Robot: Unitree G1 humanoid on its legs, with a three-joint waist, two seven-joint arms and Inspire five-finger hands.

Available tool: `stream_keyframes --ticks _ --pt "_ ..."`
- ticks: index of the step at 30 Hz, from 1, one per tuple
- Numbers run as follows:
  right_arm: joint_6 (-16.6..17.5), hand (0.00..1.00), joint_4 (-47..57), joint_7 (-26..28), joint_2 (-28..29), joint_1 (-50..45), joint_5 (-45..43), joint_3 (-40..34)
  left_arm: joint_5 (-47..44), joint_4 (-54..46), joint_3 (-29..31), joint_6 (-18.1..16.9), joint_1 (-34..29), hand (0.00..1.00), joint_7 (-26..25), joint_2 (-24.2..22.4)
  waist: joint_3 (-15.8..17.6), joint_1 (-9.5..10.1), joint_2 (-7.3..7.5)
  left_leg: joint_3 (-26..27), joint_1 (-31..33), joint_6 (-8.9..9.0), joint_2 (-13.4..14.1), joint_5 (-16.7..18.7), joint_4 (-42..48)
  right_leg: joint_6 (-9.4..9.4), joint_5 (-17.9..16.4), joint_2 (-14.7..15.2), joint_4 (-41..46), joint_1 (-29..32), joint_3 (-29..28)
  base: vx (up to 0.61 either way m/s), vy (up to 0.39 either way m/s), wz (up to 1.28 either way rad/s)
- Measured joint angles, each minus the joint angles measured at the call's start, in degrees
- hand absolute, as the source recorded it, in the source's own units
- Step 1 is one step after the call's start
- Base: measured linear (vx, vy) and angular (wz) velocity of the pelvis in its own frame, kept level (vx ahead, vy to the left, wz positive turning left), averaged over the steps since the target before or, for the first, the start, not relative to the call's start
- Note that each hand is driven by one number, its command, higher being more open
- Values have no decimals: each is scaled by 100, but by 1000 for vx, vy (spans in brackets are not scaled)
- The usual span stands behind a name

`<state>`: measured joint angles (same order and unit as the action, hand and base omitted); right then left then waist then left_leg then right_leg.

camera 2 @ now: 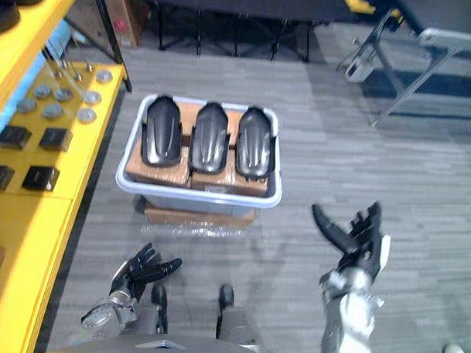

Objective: Walk over and take three plastic housings, then place them on the shelf

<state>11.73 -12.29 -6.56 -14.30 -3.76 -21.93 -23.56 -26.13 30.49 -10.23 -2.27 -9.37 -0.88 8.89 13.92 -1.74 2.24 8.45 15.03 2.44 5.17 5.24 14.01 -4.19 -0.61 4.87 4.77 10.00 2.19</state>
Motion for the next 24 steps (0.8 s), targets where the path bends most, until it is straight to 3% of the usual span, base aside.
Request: stream_keyframes --ticks 2,6,13,17,24 --pt "-94 100 -522 -143 -558 804 -189 -58 -3 11 0 -8 146 100 0 41 339 12 -95 -116 285 -30 -52 -14 238 10 136 3 15 141 82 -159 56 23" --pt "-326 100 -1262 -245 -1507 2139 -461 -38 -31 64 -19 -134 560 100 -19 -35 957 247 -467 -256 908 -215 -22 20 834 -55 233 15 379 596 170 -100 64 12" --pt "-561 100 -1398 -182 -2012 3084 -657 567 -127 105 -17 -367 958 100 -50 -181 1258 467 -486 -355 1479 -279 -79 103 1260 -36 -175 191 1349 1347 316 -36 29 11" --pt "-746 100 -1427 -125 -2440 3727 -654 968 -340 93 -18 -496 1107 100 -48 -224 1427 478 -512 -419 1728 -279 -152 155 1473 -14 -515 321 1998 1766 372 -42 -25 13" --pt "-898 100 -2035 -358 -2702 4529 -657 1506 -596 86 -23 -542 1138 100 -31 -234 1453 504 -512 -487 1917 -246 -202 174 1566 22 -799 431 2480 2097 458 23 -68 8"
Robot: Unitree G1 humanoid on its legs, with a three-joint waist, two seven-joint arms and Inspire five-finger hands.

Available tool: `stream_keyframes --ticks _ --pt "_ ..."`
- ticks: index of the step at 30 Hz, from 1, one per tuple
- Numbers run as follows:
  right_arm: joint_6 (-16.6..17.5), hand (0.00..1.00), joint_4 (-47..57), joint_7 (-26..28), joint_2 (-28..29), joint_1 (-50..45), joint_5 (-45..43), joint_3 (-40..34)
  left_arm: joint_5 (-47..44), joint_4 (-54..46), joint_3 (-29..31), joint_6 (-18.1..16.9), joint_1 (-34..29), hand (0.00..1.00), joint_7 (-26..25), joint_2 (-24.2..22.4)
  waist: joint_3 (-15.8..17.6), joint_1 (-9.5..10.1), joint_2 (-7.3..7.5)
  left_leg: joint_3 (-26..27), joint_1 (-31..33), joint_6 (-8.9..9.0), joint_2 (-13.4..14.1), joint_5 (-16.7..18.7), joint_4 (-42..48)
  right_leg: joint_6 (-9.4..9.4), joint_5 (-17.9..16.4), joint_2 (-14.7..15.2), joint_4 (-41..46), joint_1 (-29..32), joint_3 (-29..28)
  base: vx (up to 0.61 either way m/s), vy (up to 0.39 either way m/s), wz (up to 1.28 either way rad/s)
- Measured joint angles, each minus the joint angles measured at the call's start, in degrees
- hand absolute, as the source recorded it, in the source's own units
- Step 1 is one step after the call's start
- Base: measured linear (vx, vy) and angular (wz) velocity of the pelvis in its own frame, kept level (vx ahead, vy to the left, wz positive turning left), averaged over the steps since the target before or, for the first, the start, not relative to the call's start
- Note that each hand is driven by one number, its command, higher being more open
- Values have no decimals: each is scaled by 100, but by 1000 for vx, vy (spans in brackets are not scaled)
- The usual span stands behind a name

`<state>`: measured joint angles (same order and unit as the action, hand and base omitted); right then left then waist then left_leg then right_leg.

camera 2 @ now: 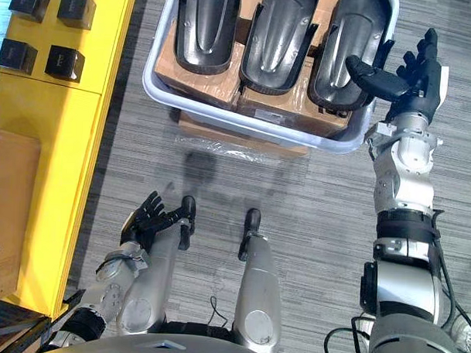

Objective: Walk over and take three plastic housings, then place them on the shelf

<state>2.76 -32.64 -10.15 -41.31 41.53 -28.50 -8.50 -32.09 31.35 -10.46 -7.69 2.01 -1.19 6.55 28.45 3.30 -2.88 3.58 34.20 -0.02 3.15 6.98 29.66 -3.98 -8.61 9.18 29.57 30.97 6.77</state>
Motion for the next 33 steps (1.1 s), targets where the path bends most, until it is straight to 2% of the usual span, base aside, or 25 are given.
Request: stream_keyframes --ticks 7,14,20,30,31,33 --pt "-75 100 -97 -512 -829 705 6 183 -363 -5 -38 -92 -3 100 97 18 19 -25 -33 -38 137 10 -39 7 87 28 -92 129 292 205 188 61 -47 2" --pt "-154 100 -268 -659 -1023 893 8 436 -435 15 -44 -94 -3 100 199 63 19 -26 -33 -33 145 40 -47 97 134 52 -208 182 382 245 254 6 -8 0" --pt "-659 100 -643 -460 -1023 894 19 536 -569 3 -45 -115 -3 100 321 111 17 -16 -36 -33 252 46 -44 101 180 64 -237 188 471 377 250 9 -25 0" --pt "-1141 100 -1486 -83 -1025 938 123 879 -668 -29 -78 -229 0 100 382 123 11 56 -46 -63 438 43 -46 113 308 81 -260 208 589 543 268 15 -10 1" --pt "-1190 0 -1511 -64 -1034 938 124 908 -686 -43 -83 -231 0 100 384 127 11 64 -46 -67 465 43 -47 120 324 84 -266 213 617 568 268 -14 -16 5" --pt "-1272 0 -1664 15 -1046 946 128 994 -800 -93 -99 -248 1 100 388 130 11 107 -47 -80 549 43 -52 120 360 92 -273 225 661 645 273 -14 -14 4"
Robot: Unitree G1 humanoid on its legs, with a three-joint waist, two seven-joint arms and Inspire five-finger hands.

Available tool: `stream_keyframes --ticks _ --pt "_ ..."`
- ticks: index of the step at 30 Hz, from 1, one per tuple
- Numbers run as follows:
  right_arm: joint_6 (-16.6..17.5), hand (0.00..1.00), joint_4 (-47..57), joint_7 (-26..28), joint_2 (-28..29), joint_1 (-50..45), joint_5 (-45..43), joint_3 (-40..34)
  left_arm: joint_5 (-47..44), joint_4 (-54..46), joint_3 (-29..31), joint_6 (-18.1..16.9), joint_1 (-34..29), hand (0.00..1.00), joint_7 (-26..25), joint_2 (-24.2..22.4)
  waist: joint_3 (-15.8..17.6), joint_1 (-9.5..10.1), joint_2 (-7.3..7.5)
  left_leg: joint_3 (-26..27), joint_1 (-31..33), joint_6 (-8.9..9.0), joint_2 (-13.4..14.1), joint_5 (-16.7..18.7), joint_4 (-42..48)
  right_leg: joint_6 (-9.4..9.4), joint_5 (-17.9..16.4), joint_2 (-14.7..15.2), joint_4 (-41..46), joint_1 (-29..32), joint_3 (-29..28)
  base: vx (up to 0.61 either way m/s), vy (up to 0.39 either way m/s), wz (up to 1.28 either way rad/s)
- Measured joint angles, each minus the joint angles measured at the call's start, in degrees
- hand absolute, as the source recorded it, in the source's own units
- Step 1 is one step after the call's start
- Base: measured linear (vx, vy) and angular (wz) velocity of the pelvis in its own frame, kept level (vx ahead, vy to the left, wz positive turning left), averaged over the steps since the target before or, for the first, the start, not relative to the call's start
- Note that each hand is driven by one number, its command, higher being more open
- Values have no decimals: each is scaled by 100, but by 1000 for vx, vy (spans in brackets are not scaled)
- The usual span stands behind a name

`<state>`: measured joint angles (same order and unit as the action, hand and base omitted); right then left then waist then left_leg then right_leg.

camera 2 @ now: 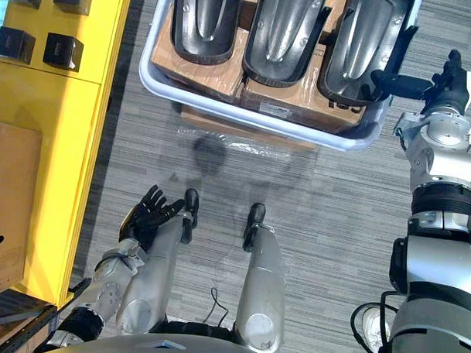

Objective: Walk over and take three plastic housings, then place them on the shelf

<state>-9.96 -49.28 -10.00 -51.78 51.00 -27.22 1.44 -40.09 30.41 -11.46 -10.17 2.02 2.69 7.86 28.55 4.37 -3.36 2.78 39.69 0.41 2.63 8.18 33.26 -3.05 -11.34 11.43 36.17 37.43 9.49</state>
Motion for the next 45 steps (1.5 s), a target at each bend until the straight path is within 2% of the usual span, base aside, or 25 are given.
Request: stream_keyframes --ticks 5,13,22,27,28,29,33,35,36,38,40,42,43,45 --pt "-201 0 -226 240 -9 106 49 155 -6 -79 -25 -2 0 100 4 17 -2 18 -13 -58 136 -11 -37 -8 63 -3 -30 56 90 102 82 -5 -17 7" --pt "-210 0 -547 189 -289 191 431 236 -4 -95 -7 -10 0 100 49 16 2 19 -22 -98 184 -8 -68 -36 48 18 -44 105 146 153 137 19 -21 3" --pt "-167 0 -632 -254 -160 48 379 329 1 47 -7 -103 0 100 47 -2 -2 52 -28 -120 33 -7 -67 -37 59 26 -52 110 126 -24 179 0 0 0" --pt "341 0 -628 -718 -129 -365 387 223 4 156 -5 -129 -28 100 -20 0 -13 113 -47 -173 -158 -7 -67 -35 29 25 -54 107 22 -290 276 6 -17 5" --pt "609 0 -582 -909 -123 -541 398 32 1 171 -1 -131 -55 100 -85 4 -14 153 -48 -168 -295 -7 -72 -36 -40 21 -51 106 -43 -426 289 0 0 0" --pt "722 0 -543 -968 -104 -605 416 -68 -2 169 1 -134 -94 100 -102 3 -14 150 -48 -169 -348 -7 -76 -37 -63 20 -51 106 -68 -482 296 32 -34 1" --pt "1149 0 558 -1469 59 -1043 589 -786 -5 109 89 -150 -399 100 -292 7 -16 13 -43 -165 -762 -5 -80 -35 -245 3 -47 92 -276 -913 344 53 -31 2" --pt "1445 0 1434 -1728 78 -1491 795 -1146 34 -67 115 -29 -548 100 -660 -7 -17 -11 -40 -164 -1124 3 -63 -30 -393 -12 -41 55 -461 -1301 387 88 -32 4" --pt "1542 0 1946 -1840 157 -1732 903 -1351 164 -197 235 136 -611 100 -934 -8 -54 -29 -23 -156 -1358 12 -45 -24 -493 -15 -42 30 -592 -1562 439 113 -47 6" --pt "1690 0 2591 -2057 412 -2123 1312 -1549 283 -320 574 317 -706 100 -1330 -7 -395 -22 87 -153 -1529 47 -14 -13 -709 -28 -49 -35 -824 -1738 481 129 -52 1" --pt "1712 0 3198 -2216 741 -2528 1622 -1691 274 -566 1074 423 -717 100 -1590 12 -586 -24 250 -161 -1875 82 9 -28 -978 -32 -37 -91 -1110 -2111 551 156 -45 5" --pt "1706 0 3738 -2355 1271 -3074 1869 -1774 280 -1349 1570 443 -951 100 -1900 121 -1117 -60 510 -227 -2147 127 14 -55 -1329 -65 4 -177 -1528 -2433 604 210 -28 11" --pt "1706 0 3801 -2412 1374 -3172 1954 -1789 280 -1585 1654 442 -996 100 -1934 146 -1261 -80 553 -251 -2184 135 12 -61 -1413 -74 36 -205 -1663 -2509 624 272 -9 17" --pt "1650 0 3913 -2516 1677 -3248 2276 -1900 279 -2598 1926 429 -1034 100 -1936 121 -1579 -148 581 -345 -2354 142 6 -70 -1565 -123 311 -315 -2320 -2965 760 227 19 16"
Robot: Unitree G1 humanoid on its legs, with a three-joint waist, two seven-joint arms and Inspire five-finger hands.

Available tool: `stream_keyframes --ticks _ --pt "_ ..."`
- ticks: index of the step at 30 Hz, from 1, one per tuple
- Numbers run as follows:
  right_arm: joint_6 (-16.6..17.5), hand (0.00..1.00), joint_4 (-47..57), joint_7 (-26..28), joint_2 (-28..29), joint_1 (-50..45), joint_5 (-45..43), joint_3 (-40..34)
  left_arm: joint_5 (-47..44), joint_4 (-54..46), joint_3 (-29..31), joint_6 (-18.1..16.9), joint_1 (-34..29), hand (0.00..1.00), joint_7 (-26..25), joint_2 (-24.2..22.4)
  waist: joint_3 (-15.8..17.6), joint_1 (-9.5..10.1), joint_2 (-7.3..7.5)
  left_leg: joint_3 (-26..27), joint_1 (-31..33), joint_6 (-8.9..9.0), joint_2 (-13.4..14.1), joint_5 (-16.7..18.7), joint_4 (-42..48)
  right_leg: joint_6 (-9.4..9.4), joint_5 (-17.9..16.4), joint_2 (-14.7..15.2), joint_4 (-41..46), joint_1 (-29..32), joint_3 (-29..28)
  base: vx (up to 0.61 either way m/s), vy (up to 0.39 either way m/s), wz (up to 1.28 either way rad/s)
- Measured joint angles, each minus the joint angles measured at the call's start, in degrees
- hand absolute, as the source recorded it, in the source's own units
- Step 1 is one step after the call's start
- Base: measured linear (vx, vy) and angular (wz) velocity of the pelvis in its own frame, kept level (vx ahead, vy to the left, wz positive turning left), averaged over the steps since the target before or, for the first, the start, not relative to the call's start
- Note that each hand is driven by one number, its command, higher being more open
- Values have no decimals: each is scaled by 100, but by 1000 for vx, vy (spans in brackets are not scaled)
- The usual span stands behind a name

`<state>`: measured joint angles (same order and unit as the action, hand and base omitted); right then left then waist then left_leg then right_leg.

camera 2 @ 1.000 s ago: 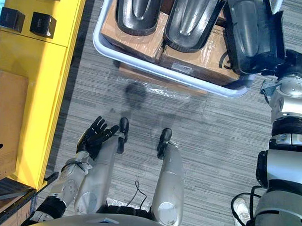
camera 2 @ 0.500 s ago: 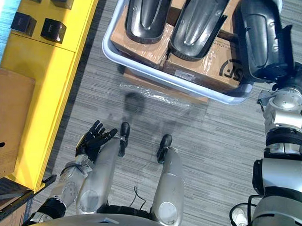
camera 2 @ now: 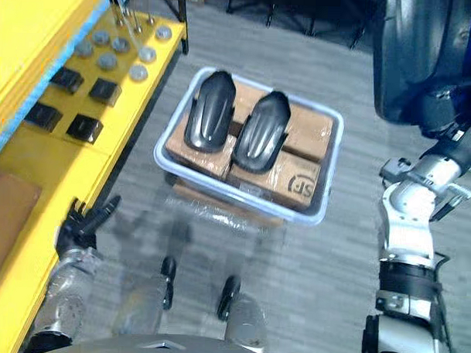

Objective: Walk over and take three plastic housings, then place them on the shelf

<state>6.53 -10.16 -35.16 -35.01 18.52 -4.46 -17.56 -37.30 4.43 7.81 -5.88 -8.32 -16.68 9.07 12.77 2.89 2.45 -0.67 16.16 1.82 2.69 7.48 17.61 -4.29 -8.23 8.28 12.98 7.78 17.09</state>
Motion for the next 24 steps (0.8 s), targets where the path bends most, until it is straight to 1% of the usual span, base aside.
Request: stream_keyframes --ticks 1,2,3,4,6,7,8,10,12,13,14,15,16,17,18,19,20,21,24 --pt "-3 0 6 -22 30 1 35 -25 0 -297 3 -3 6 100 10 -29 -53 -1 -3 2 -40 -4 -8 -3 -5 -18 74 -21 -169 -109 -2 191 39 4" --pt "-29 0 85 -35 159 17 203 -119 32 -816 -12 -70 1 100 145 -65 -126 8 -6 13 -125 -11 -36 -7 -1 -71 190 -44 -456 -336 -2 141 41 1" --pt "-40 0 175 -45 240 20 275 -154 97 -1040 -30 -105 5 100 268 -99 -158 5 -11 15 -178 -13 -54 -8 -7 -77 244 -48 -571 -438 -2 194 63 -1" --pt "-40 0 370 -67 409 45 464 -152 220 -1489 -162 -206 28 100 565 -195 -260 9 -28 18 -297 -14 -98 -8 -35 -100 346 -48 -774 -620 -16 147 50 0" --pt "-29 0 552 -67 486 64 667 -128 218 -1739 -413 -309 112 100 914 -261 -354 21 -115 16 -421 -31 -112 3 -97 -97 419 -47 -833 -734 -16 130 52 0" --pt "-23 0 661 -67 522 137 827 -32 219 -1931 -645 -337 136 100 1193 -290 -400 13 -184 16 -529 -31 -104 3 -167 -99 458 -51 -819 -792 -32 113 51 -10" --pt "8 0 738 -50 600 238 917 102 219 -2064 -901 -343 156 100 1432 -296 -431 14 -210 32 -673 -31 -103 3 -254 -101 469 -50 -812 -859 -84 128 44 -17" --pt "30 0 881 -43 738 284 1083 278 215 -2077 -1236 -339 192 100 1663 -293 -544 9 -229 36 -778 -31 -100 3 -335 -101 472 -51 -804 -893 -181 92 7 -18" --pt "190 0 1033 -1 946 283 1340 580 169 -2072 -1701 -231 205 100 2032 -293 -663 -5 -245 59 -965 -31 -60 3 -458 -103 475 -70 -697 -902 -224 98 -12 -25" --pt "209 0 1062 7 998 282 1383 672 157 -2069 -1790 -192 205 100 2085 -293 -691 -7 -261 73 -1013 -31 -37 3 -491 -103 475 -85 -640 -892 -252 87 -13 -27" --pt "264 0 1083 33 1107 272 1498 830 113 -2044 -1931 -94 232 100 2179 -292 -714 -32 -297 101 -1131 -31 10 3 -524 -103 475 -104 -459 -881 -329 85 -11 -25" --pt "306 0 1084 69 1150 247 1531 996 90 -1974 -2037 -34 277 100 2238 -309 -763 -69 -386 96 -1268 -34 113 0 -614 -103 469 -144 -21 -728 -354 62 -4 -25" --pt "318 0 1085 98 1160 242 1539 1081 83 -1911 -2079 -26 334 100 2248 -350 -782 -88 -460 76 -1322 -44 203 -7 -664 52 333 -179 237 -526 -374 34 -11 -15" --pt "407 0 1101 129 1261 205 1556 1239 -117 -1769 -2085 -23 479 100 2319 -323 -857 -159 -430 41 -1365 -43 200 -7 -722 40 219 -298 -568 -583 -501 35 -45 -5" --pt "473 0 1202 149 1438 147 1559 1370 -313 -1659 -2087 -13 675 100 2322 -266 -925 -175 -192 85 -1372 -9 35 19 -705 38 1056 -249 -1470 -655 -525 67 -80 4" --pt "535 0 1256 171 1495 102 1567 1418 -360 -1566 -2085 -22 756 100 2340 -244 -938 -191 -192 75 -1379 62 -7 104 -664 96 1016 -230 -1536 -704 -452 112 -72 -6" --pt "662 0 1281 211 1568 -1 1646 1542 -514 -1462 -2098 8 807 100 2342 -306 -999 -151 -363 85 -1377 117 128 181 -646 104 1090 -306 -1563 -714 -475 115 -34 -9" --pt "674 0 1279 227 1588 -130 1659 1701 -542 -1454 -2160 33 797 100 2360 -351 -1048 -154 -450 104 -1415 156 181 208 -664 104 1090 -354 -1558 -731 -482 100 -8 -15" --pt "670 0 1254 312 1673 -458 1659 1899 -736 -1455 -2280 60 828 100 2461 -371 -1074 -166 -503 157 -1530 175 200 223 -680 107 1088 -392 -1529 -807 -494 47 -1 -7"
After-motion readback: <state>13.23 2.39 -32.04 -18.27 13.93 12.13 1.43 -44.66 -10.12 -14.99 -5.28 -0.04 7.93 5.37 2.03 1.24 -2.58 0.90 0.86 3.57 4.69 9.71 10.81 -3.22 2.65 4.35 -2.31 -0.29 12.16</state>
